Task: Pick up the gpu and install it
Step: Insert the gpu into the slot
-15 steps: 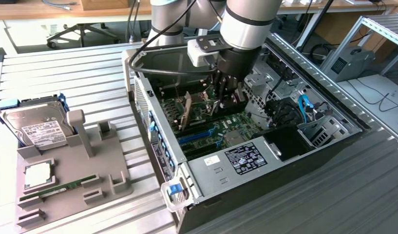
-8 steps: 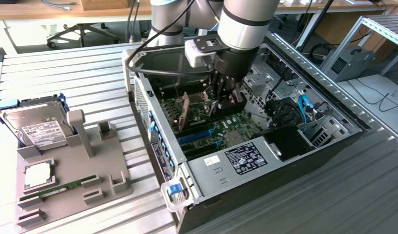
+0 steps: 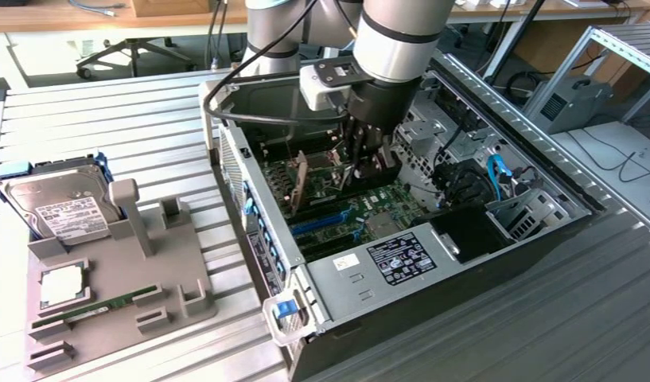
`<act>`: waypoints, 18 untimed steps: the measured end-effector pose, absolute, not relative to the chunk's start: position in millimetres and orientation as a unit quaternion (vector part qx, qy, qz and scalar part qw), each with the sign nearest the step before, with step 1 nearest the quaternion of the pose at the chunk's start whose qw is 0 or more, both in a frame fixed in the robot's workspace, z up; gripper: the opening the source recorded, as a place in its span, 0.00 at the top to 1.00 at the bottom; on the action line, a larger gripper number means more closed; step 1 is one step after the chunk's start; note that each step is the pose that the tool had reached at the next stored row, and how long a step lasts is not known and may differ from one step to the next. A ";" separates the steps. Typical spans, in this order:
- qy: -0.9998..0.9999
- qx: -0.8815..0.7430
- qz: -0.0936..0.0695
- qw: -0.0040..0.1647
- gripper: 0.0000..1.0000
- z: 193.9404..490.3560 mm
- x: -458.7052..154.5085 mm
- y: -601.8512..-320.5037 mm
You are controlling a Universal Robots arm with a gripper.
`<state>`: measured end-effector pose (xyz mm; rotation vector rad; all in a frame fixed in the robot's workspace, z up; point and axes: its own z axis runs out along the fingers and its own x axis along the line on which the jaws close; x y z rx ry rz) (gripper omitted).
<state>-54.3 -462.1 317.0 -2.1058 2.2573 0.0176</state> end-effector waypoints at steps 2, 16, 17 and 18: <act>0.731 -0.682 0.006 0.027 0.73 316.9 -54.8 -462.0; 0.731 -0.682 0.006 0.027 0.73 313.3 -57.3 -462.1; 0.731 -0.682 0.006 0.027 0.73 313.0 -57.4 -462.1; 0.731 -0.682 0.006 0.027 0.73 312.8 -57.4 -462.1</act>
